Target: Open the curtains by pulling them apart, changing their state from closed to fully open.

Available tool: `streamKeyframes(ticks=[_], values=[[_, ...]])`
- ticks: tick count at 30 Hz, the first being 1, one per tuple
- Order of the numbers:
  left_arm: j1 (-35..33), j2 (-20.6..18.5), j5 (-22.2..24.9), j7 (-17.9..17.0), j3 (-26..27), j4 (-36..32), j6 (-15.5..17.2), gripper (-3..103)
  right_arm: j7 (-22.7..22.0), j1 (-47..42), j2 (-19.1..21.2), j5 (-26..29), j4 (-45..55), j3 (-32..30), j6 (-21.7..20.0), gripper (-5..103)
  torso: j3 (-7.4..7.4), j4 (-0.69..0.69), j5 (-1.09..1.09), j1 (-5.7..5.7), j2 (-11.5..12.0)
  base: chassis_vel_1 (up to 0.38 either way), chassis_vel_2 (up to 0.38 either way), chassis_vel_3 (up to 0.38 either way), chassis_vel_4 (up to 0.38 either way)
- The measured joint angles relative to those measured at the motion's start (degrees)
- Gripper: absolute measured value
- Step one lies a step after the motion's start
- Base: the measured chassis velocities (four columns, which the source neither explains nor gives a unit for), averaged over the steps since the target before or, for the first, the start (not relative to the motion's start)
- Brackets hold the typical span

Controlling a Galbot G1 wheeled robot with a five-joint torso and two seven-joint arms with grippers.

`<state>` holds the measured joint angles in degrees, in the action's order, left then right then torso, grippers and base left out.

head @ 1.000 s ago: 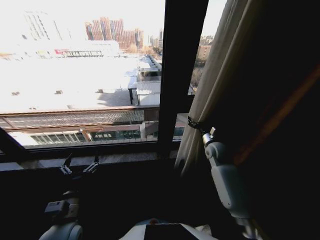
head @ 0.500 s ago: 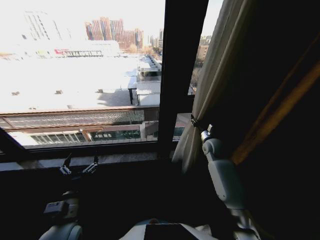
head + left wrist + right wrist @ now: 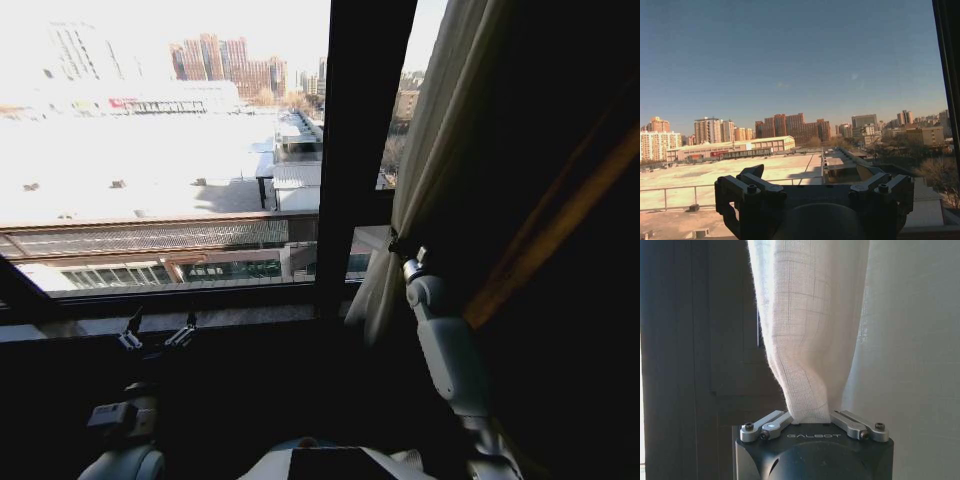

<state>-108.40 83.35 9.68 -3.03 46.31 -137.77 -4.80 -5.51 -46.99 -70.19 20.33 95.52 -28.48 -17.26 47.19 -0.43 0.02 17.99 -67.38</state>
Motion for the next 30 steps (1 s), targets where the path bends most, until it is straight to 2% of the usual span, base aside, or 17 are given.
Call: streamKeyframes(ticks=[8, 17, 25, 30], values=[[-0.1, 0.0, 0.0, 0.0, -0.1, -0.2, -0.1, 100, -0.6, 2.5, 3.2, 3.0, -1.9, -3.0, -0.2, 1, 0.0, 0.0, 0.01, 0.0, 0.0, 0.0, 0.0, 0.0, 0.0], [-0.1, 0.0, 0.1, 0.0, -0.4, -0.6, -0.1, 100, -0.8, 5.7, 9.0, 6.0, -6.0, -6.7, -0.6, 1, 0.0, -0.01, 0.01, 0.0, 0.0, 0.0, 0.0, 0.0, 0.0], [-0.2, 0.1, 0.1, -0.1, -0.4, -0.8, 0.0, 100, -0.8, 12.0, 14.8, 6.1, -15.3, -10.1, -1.4, 1, 0.0, 0.0, 0.0, 0.0, 0.0, 0.0, 0.0, 0.0, 0.0], [-0.2, 0.1, 0.1, -0.1, -0.4, -0.8, 0.0, 100, -0.9, 13.3, 16.6, 6.1, -20.4, -11.2, -1.7, 1, 0.0, 0.0, -0.01, 0.0, 0.0, 0.0, 0.0, 0.0, 0.0]])
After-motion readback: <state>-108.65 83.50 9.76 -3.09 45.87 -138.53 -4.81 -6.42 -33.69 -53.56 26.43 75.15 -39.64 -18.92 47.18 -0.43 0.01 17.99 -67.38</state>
